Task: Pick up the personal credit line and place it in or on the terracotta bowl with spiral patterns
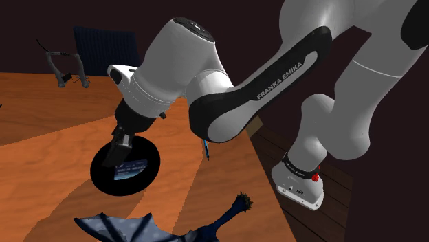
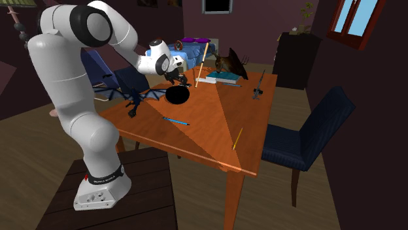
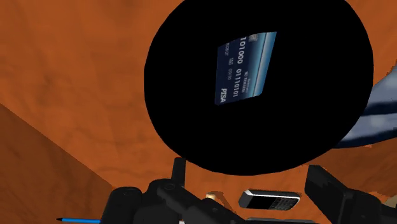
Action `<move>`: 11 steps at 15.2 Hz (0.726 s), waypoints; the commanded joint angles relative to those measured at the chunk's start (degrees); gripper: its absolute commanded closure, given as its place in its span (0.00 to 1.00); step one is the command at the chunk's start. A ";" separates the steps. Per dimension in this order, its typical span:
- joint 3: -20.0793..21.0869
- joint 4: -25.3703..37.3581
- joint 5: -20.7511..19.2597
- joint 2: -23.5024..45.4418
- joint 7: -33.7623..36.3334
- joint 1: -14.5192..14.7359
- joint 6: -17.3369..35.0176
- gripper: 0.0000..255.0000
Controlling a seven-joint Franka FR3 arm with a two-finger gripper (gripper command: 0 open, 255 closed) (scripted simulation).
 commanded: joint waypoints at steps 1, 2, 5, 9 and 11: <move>-0.02 -0.98 1.85 -3.27 -1.33 0.17 -2.19 0.00; -0.14 -1.56 2.87 -5.37 -2.07 0.33 -3.67 0.00; -0.39 -1.96 3.54 -7.01 -2.55 0.60 -4.89 0.00; -0.39 -1.96 3.54 -7.01 -2.55 0.60 -4.89 0.00; -0.39 -1.96 3.54 -7.01 -2.55 0.60 -4.89 0.00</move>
